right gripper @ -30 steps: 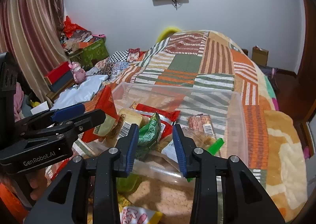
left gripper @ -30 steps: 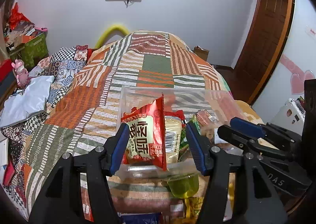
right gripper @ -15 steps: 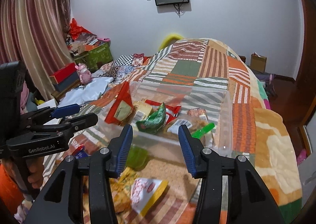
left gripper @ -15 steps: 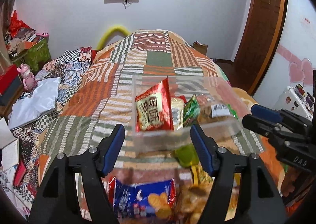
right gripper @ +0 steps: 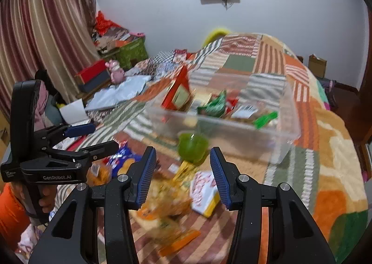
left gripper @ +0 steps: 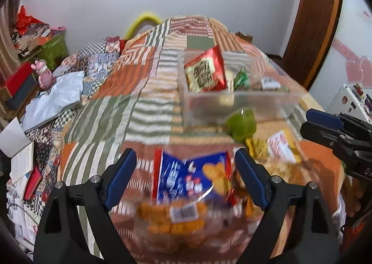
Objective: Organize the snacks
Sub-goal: 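Grasp the clear bag of orange puffs with the left gripper while the right grasps the white puff bag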
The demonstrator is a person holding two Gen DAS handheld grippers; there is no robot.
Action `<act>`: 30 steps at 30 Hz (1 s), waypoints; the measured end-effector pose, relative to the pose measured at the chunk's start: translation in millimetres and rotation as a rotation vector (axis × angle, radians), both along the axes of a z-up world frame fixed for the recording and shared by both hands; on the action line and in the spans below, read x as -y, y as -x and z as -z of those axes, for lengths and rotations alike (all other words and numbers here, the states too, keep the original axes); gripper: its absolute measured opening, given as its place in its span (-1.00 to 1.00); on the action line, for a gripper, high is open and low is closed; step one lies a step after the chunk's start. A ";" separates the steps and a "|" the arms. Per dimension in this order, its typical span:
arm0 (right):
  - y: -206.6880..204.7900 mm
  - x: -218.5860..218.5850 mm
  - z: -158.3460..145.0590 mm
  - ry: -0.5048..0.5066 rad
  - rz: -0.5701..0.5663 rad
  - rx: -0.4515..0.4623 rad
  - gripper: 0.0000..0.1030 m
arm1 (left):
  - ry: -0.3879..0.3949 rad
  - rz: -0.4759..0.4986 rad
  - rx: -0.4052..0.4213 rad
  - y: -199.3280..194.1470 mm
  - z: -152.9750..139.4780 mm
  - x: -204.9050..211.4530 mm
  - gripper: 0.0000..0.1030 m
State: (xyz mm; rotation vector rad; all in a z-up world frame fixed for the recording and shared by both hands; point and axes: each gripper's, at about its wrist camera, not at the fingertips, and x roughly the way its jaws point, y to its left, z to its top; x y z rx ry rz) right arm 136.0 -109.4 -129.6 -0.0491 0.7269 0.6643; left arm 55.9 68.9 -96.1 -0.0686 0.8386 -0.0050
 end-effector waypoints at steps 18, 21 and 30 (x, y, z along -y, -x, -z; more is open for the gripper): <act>14.2 -27.9 37.6 0.071 -0.081 -0.085 0.07 | 0.045 -0.058 -0.097 35.3 46.9 -13.3 0.98; 13.4 -30.6 41.0 0.084 -0.084 -0.082 0.13 | 0.100 -0.078 -0.107 34.6 53.1 -20.9 0.99; 4.4 -36.5 54.7 0.122 -0.084 -0.108 0.16 | 0.204 -0.076 -0.142 31.5 70.4 -26.0 1.00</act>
